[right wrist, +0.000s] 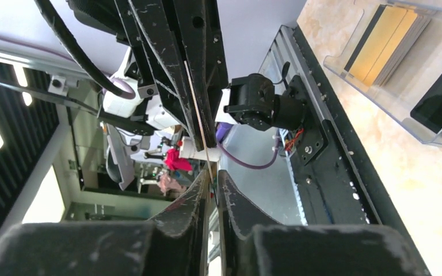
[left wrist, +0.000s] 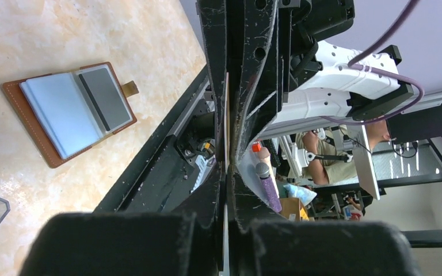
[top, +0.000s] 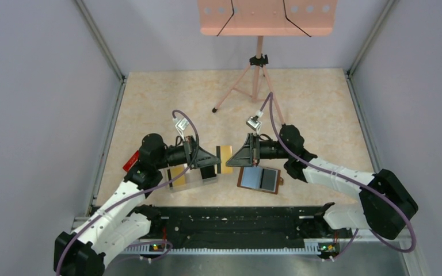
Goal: Put the credit cards into the card holder
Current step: Insert the credit card into the card holder.
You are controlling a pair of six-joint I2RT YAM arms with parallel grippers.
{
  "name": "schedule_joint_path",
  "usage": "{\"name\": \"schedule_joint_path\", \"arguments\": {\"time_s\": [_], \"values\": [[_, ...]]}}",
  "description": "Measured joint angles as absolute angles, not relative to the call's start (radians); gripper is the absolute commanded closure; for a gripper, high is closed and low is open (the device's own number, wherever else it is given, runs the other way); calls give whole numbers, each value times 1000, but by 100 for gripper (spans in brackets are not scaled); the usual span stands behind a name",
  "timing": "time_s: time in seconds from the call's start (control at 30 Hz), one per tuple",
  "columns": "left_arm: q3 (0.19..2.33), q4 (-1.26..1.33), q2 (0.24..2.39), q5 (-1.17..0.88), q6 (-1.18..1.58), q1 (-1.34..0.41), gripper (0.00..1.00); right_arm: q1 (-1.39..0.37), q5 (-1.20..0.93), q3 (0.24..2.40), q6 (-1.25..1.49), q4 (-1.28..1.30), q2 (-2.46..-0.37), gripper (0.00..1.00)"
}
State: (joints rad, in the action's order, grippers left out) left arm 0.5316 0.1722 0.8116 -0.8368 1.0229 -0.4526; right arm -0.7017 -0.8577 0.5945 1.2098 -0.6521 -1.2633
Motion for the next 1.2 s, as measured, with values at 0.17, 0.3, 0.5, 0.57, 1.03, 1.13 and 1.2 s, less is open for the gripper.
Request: {"name": "schedule_joint_path", "arguments": {"time_s": [0.17,0.3,0.5,0.57,1.03,1.13,1.2], "values": [[530,146,807,-823,1007,-453,62,-705,-846,595,1205,-653,-1269,100],[529,90,807,-796,980,-453,53,-696,-804,595,1140,-526,-1245,100],[540,-41,837,-684,911,-489,51,-570,-735,550,1019,-283,-1119,100],[575,-108,903,-626,874,-527,51,-513,-715,520,973,-189,-1076,100],[909,-336,1449,-320,713,-783,64,-335,-492,416,736,367,-900,100],[947,-355,1526,-289,704,-797,68,-335,-467,416,710,401,-906,100],[958,-361,1563,-274,703,-801,71,-334,-466,412,699,404,-914,100]]}}
